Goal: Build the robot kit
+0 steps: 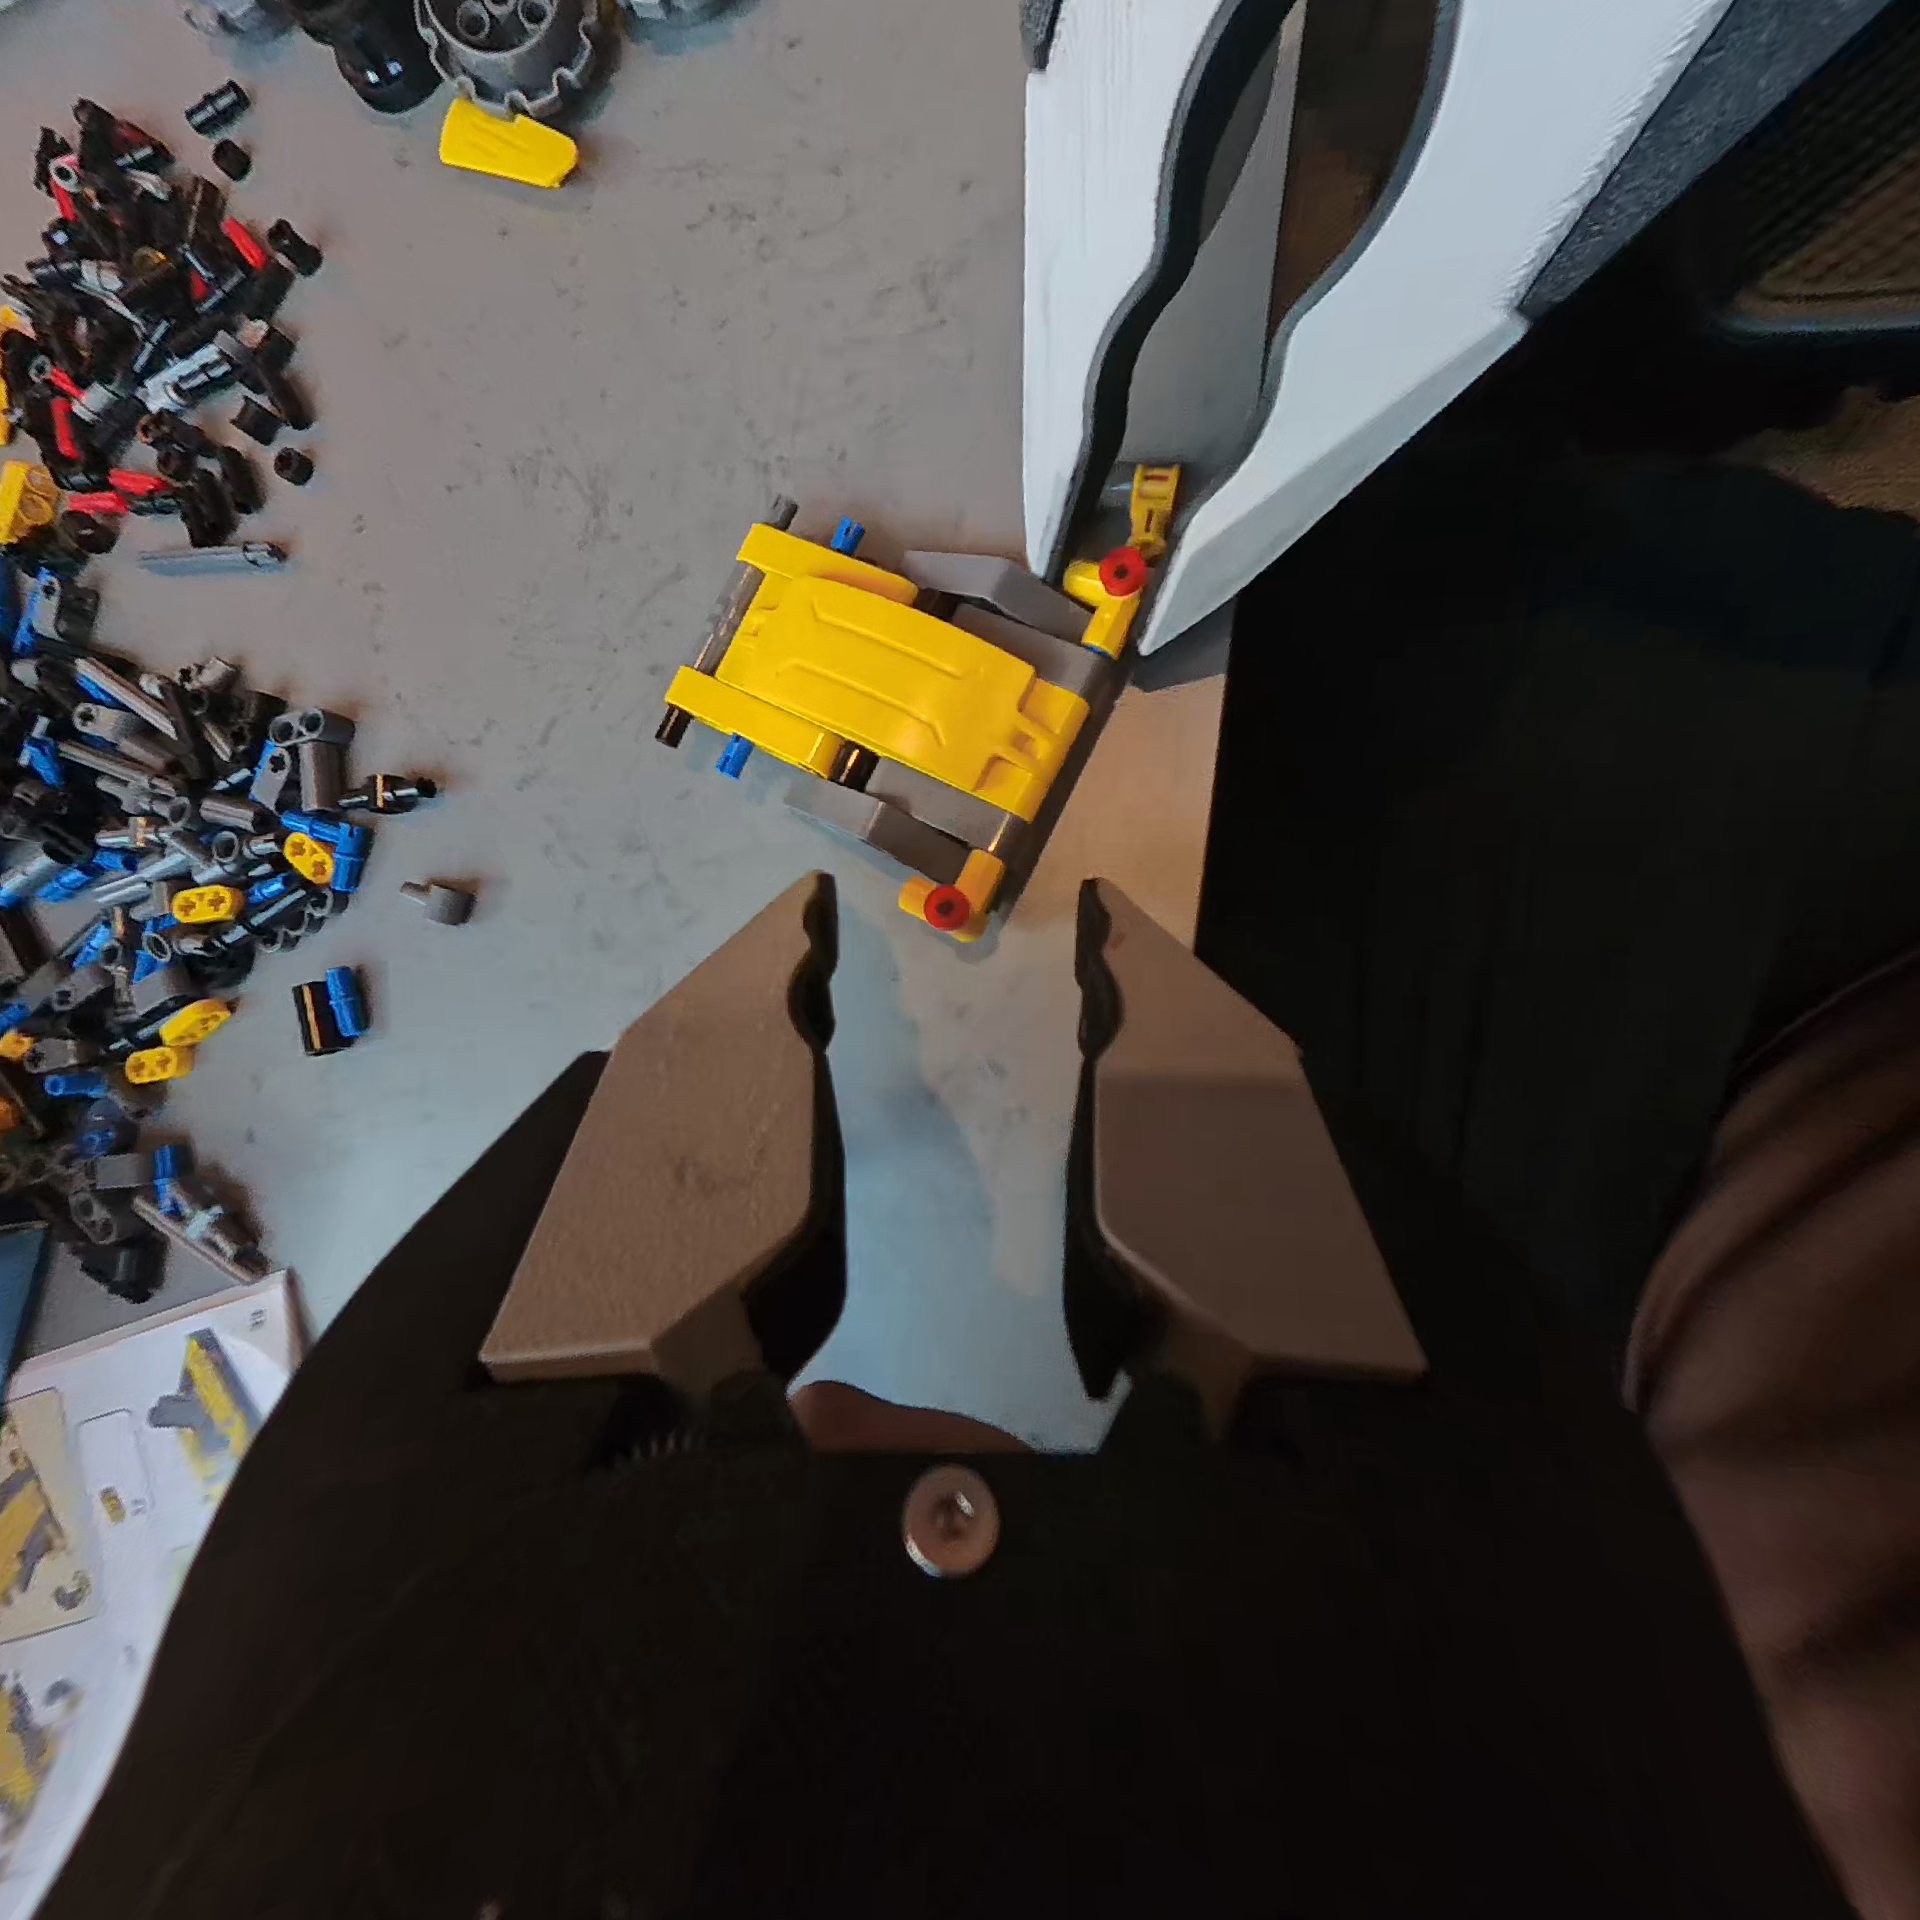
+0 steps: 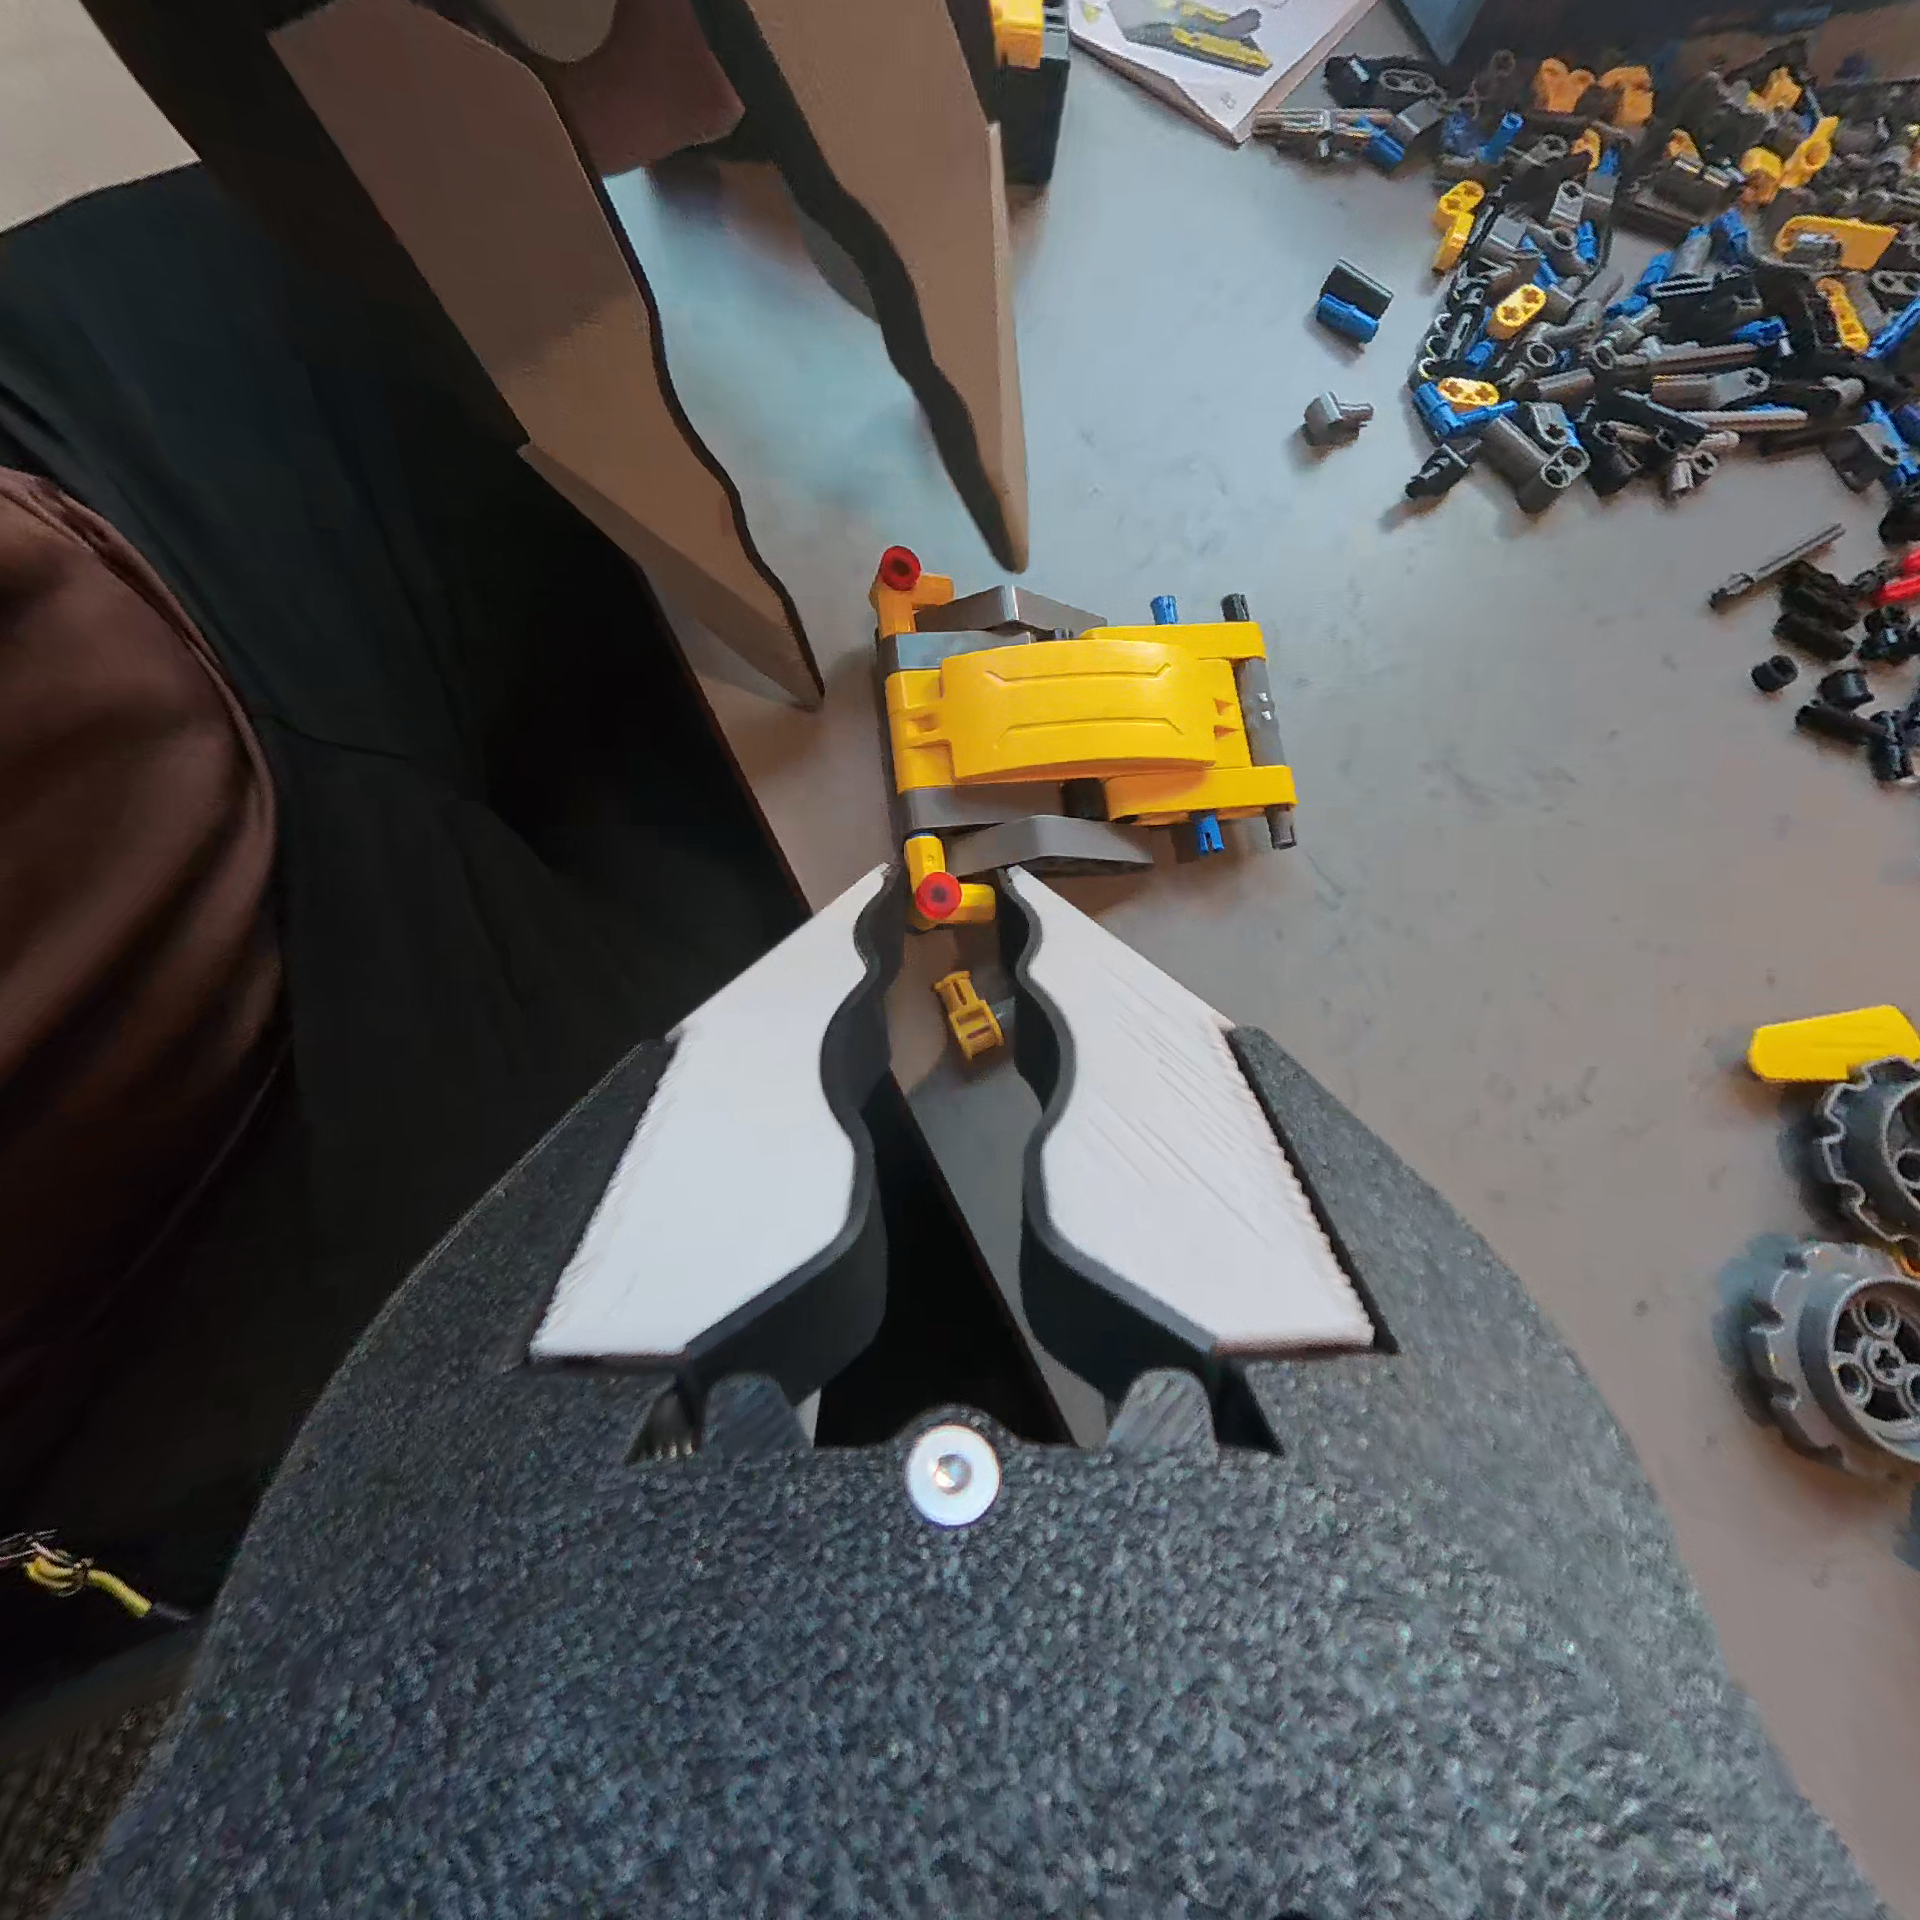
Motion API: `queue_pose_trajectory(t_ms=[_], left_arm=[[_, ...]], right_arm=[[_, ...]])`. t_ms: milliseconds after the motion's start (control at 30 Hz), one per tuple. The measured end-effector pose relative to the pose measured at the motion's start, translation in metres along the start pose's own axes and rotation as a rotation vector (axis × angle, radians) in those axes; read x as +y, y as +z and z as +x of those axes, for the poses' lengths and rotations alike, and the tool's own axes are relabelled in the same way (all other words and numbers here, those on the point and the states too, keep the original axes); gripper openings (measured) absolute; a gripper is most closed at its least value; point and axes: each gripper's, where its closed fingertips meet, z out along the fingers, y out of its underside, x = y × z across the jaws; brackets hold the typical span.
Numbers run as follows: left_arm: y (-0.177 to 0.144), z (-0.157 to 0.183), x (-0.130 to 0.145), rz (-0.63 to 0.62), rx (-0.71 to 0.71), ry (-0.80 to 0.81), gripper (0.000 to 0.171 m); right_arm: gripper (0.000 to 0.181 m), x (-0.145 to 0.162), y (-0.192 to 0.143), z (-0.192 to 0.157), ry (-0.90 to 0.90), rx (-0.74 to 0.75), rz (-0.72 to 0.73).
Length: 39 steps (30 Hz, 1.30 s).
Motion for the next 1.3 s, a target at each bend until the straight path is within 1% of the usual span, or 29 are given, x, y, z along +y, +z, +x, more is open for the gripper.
queue_pose_trajectory(t_ms=[67, 133, 200, 300, 367, 400, 433, 467, 500, 567, 600, 700, 733, 800, 900, 1000, 1033, 1100, 1133, 1167, 1233, 1300], left_arm=[[0.001, 0.003, 0.001, 0.020, 0.036, -0.040, 0.037], [0.001, 0.005, 0.001, 0.035, 0.066, -0.062, 0.031], [0.002, 0.006, 0.001, 0.046, 0.077, -0.067, 0.028], [0.002, 0.004, 0.001, 0.049, 0.080, -0.076, 0.026], [0.001, 0.002, 0.002, 0.050, 0.057, -0.064, 0.028], [0.001, 0.001, 0.001, 0.053, 0.031, -0.046, 0.032], [0.000, -0.003, 0.000, 0.061, -0.018, -0.025, 0.043], [-0.003, -0.011, -0.003, 0.082, -0.101, -0.009, 0.054], [-0.006, -0.016, -0.008, 0.112, -0.175, 0.008, 0.057], [-0.015, -0.018, -0.018, 0.176, -0.281, 0.073, 0.056], [-0.018, -0.020, -0.021, 0.187, -0.348, 0.137, 0.052], [-0.019, -0.019, -0.028, 0.165, -0.495, 0.367, 0.053], [-0.016, -0.017, -0.028, 0.147, -0.505, 0.416, 0.053], [-0.008, -0.012, -0.026, 0.117, -0.481, 0.431, 0.056], [-0.004, -0.006, -0.027, 0.136, -0.450, 0.379, 0.052], [-0.003, -0.015, -0.024, 0.110, -0.529, 0.407, 0.040], [-0.002, -0.019, -0.024, 0.100, -0.561, 0.428, 0.038], [-0.003, -0.026, -0.026, 0.108, -0.625, 0.468, 0.030], [-0.005, -0.028, -0.027, 0.117, -0.643, 0.480, 0.022], [-0.007, -0.028, -0.029, 0.139, -0.645, 0.475, 0.020], [-0.014, -0.029, -0.034, 0.190, -0.618, 0.425, 0.014], [-0.019, -0.032, -0.035, 0.197, -0.596, 0.394, 0.013]], right_arm=[[0.018, 0.000, 0.001, 0.001, -0.013, 0.010, -0.013], [0.024, 0.003, 0.004, 0.001, -0.032, 0.027, -0.047], [0.020, 0.002, 0.005, -0.002, -0.032, 0.010, -0.052], [0.018, 0.000, 0.005, -0.002, -0.004, -0.014, -0.040], [0.017, -0.002, 0.005, -0.003, 0.053, -0.056, -0.016], [0.017, -0.004, 0.004, -0.003, 0.087, -0.075, -0.003], [0.017, -0.006, 0.004, -0.002, 0.119, -0.092, 0.009], [0.017, -0.008, 0.003, -0.001, 0.147, -0.105, 0.020], [0.017, -0.010, 0.002, 0.000, 0.169, -0.118, 0.028], [0.017, -0.013, -0.001, 0.001, 0.202, -0.136, 0.041], [0.017, -0.016, -0.002, 0.001, 0.216, -0.152, 0.049], [0.017, -0.023, -0.006, 0.004, 0.253, -0.167, 0.060], [0.017, -0.023, -0.006, 0.005, 0.266, -0.173, 0.055], [0.016, -0.024, -0.004, 0.006, 0.289, -0.183, 0.049], [0.016, -0.025, -0.003, 0.005, 0.292, -0.188, 0.053], [0.016, -0.033, -0.005, 0.003, 0.311, -0.214, 0.074], [0.016, -0.037, -0.007, 0.003, 0.320, -0.223, 0.087], [0.017, -0.043, -0.009, 0.004, 0.327, -0.230, 0.113], [0.015, -0.046, -0.012, 0.003, 0.320, -0.238, 0.131], [0.016, -0.049, -0.015, 0.002, 0.303, -0.242, 0.151], [0.016, -0.048, -0.019, 0.002, 0.244, -0.195, 0.165], [0.016, -0.040, -0.022, 0.008, 0.208, -0.114, 0.147]])
